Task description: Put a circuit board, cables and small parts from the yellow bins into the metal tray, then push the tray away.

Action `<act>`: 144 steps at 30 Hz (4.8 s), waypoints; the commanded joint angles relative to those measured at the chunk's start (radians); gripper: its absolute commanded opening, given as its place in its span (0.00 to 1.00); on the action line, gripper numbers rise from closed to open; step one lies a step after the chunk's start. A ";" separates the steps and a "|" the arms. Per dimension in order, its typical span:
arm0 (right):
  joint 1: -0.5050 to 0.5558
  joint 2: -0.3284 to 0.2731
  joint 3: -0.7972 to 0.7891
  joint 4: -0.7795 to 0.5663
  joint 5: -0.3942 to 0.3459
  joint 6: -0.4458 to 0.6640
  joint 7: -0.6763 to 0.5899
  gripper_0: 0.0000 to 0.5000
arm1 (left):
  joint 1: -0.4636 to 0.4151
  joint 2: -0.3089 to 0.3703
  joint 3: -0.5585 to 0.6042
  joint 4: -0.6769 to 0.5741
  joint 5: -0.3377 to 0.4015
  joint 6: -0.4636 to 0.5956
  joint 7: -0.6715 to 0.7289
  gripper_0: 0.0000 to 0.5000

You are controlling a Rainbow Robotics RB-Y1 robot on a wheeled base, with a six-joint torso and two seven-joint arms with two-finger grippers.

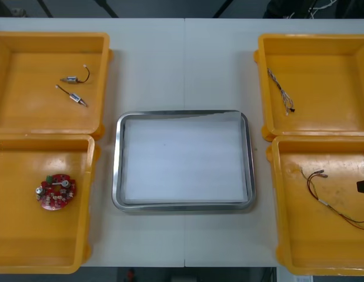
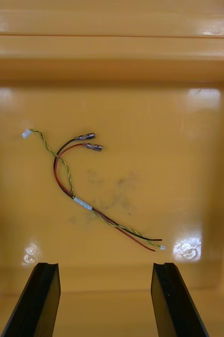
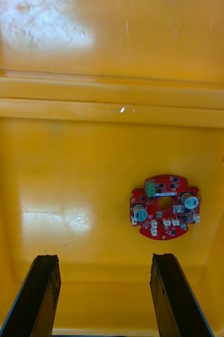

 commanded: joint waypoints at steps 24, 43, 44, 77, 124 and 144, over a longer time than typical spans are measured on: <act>0.031 -0.047 -0.020 -0.049 -0.011 0.003 -0.025 1.00 | 0.124 -0.013 -0.074 -0.035 -0.018 -0.188 -0.049 1.00; 0.197 -0.114 0.101 -0.038 -0.028 -0.084 0.147 1.00 | 0.250 -0.013 -0.220 -0.028 -0.081 -0.410 -0.023 1.00; 0.201 -0.116 0.106 -0.034 -0.026 -0.095 0.157 1.00 | 0.252 -0.013 -0.221 -0.026 -0.081 -0.412 -0.021 1.00; 0.208 -0.184 0.273 0.253 -0.005 -0.495 0.515 1.00 | 0.270 -0.013 -0.402 0.088 -0.194 -0.609 -0.001 1.00; 0.208 -0.190 0.425 0.391 0.061 -0.724 0.536 0.54 | 0.235 0.019 -0.310 0.011 -0.176 -0.465 0.046 0.00; 0.201 -0.190 0.291 0.233 0.026 -0.561 0.523 0.00 | -0.075 0.044 -0.249 -0.078 -0.013 -0.077 0.224 0.00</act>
